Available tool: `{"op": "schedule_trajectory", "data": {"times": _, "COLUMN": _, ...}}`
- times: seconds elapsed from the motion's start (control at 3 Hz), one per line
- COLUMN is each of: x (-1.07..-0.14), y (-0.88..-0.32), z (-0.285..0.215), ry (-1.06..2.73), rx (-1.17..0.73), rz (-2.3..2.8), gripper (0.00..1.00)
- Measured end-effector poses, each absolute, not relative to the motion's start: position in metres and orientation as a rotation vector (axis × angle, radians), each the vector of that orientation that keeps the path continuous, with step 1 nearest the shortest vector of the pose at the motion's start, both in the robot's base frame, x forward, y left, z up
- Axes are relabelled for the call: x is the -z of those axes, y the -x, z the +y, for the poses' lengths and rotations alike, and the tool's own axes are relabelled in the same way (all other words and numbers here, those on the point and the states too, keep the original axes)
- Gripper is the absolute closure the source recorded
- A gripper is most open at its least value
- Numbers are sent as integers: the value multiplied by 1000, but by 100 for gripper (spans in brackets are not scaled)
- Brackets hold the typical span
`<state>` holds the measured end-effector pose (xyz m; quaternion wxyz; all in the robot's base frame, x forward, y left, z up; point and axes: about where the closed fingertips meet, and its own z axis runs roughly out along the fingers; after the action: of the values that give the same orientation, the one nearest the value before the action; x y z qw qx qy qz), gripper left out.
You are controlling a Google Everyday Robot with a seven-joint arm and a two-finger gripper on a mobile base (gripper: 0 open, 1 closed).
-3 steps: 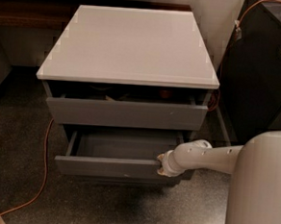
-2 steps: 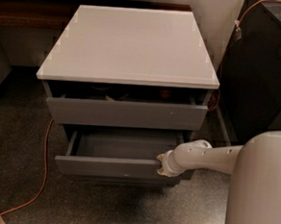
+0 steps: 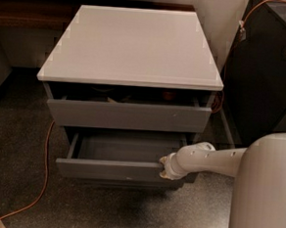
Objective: Open middle drawer
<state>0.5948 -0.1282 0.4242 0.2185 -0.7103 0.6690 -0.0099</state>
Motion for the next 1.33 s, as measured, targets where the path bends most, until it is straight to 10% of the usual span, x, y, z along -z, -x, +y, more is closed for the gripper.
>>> {"op": "schedule_trajectory", "data": {"times": 1.0, "x": -421, "y": -576, "z": -127, "ry": 1943, "rx": -71, "rz": 1913, "gripper": 2}}
{"op": "schedule_trajectory", "data": {"times": 1.33, "x": -417, "y": -559, "z": -126, "ry": 1917, "rx": -184, "rz": 1982, "gripper": 0}}
